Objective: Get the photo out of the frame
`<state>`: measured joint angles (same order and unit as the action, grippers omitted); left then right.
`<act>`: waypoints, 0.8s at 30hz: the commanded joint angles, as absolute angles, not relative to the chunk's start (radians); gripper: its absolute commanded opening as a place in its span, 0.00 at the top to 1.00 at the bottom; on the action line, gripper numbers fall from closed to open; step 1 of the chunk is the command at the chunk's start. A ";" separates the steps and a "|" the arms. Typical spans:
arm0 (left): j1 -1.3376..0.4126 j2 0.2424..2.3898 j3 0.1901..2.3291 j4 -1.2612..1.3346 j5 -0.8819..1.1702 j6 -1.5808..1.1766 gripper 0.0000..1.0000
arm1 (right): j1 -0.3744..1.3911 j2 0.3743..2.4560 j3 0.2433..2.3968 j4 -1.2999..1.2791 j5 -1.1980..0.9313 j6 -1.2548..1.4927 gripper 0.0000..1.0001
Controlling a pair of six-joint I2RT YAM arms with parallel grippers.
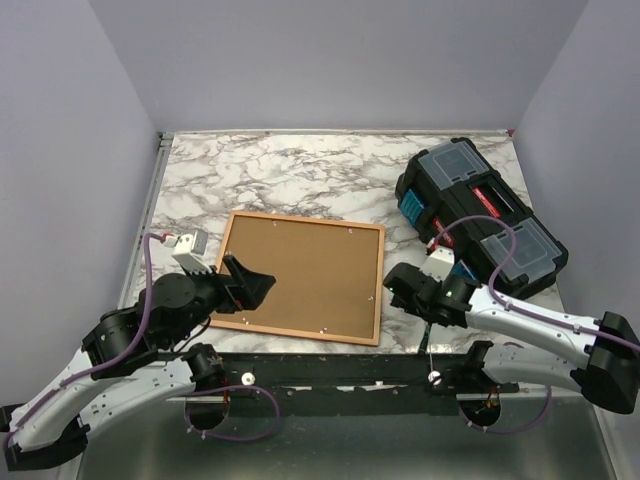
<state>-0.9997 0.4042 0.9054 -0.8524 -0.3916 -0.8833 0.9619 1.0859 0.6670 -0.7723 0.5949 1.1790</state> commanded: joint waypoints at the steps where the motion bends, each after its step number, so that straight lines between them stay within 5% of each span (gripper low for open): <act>1: -1.000 0.412 0.862 -0.809 -0.329 -0.886 0.05 | 0.959 1.038 0.628 -0.864 0.473 1.265 0.47; 12: -1.000 0.436 0.826 -0.738 -0.304 -0.872 0.05 | 0.960 1.042 0.590 -1.013 0.272 1.324 0.48; 24: -0.999 0.416 0.818 -0.752 -0.294 -0.877 0.05 | 0.959 1.114 0.579 -1.001 0.344 1.404 0.45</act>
<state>-0.9997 0.4393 0.8211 -0.7563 -0.3157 -0.8825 0.9619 1.0954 0.5880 -0.9909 0.3061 1.3514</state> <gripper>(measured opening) 0.951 0.544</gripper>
